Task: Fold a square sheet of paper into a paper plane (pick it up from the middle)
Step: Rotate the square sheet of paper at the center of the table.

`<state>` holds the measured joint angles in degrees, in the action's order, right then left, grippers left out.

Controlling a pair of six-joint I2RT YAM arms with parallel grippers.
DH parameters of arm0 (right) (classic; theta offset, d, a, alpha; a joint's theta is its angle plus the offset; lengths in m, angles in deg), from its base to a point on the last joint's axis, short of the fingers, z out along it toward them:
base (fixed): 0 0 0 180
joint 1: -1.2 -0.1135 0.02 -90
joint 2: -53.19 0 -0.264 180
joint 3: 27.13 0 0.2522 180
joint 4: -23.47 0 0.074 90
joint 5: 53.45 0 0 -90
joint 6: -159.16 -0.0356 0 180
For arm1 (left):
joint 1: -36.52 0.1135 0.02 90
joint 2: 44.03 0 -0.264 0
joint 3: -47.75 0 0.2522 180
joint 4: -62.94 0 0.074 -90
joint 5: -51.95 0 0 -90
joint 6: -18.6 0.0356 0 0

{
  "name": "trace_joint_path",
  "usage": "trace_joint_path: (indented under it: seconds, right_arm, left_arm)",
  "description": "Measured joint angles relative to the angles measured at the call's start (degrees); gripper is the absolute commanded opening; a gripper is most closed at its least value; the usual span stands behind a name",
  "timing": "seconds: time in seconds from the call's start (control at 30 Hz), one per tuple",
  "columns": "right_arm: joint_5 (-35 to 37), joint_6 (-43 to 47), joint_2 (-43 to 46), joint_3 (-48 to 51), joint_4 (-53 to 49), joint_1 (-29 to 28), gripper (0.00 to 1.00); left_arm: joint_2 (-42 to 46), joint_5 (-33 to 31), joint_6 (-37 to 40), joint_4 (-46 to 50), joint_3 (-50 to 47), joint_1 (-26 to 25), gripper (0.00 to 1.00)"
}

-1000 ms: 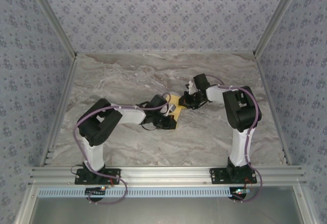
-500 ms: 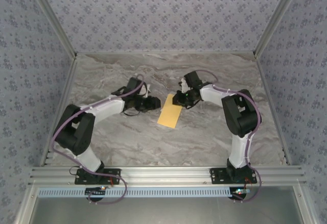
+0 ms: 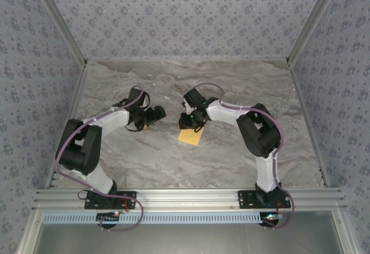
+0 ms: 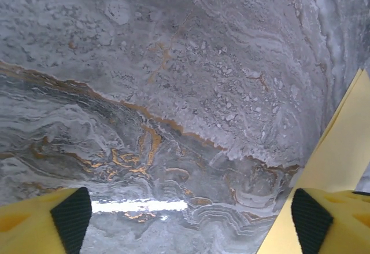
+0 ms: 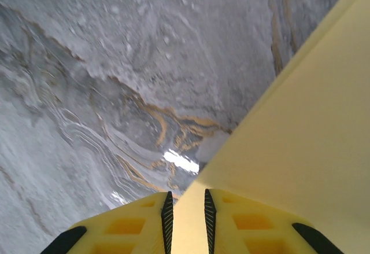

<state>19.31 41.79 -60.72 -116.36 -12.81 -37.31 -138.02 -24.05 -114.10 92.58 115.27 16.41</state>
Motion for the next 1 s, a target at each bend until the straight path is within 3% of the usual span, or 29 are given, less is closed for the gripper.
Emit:
trace_joint_path:
  seconds: [0.43,0.7,1.0]
  right_arm:
    - [-2.4,17.7,6.8,9.1,-6.3,0.9,0.25]
    - [0.5,8.3,11.2,10.5,0.0,8.0,0.33]
    - [1.5,2.8,3.6,3.7,3.1,10.4,0.32]
  left_arm:
    - [1.0,1.3,-0.5,-0.1,0.0,0.4,0.99]
    - [0.9,6.2,-2.0,-1.1,0.0,-2.2,0.97]
    - [-0.6,10.7,-7.0,-4.7,-0.5,-9.1,0.86]
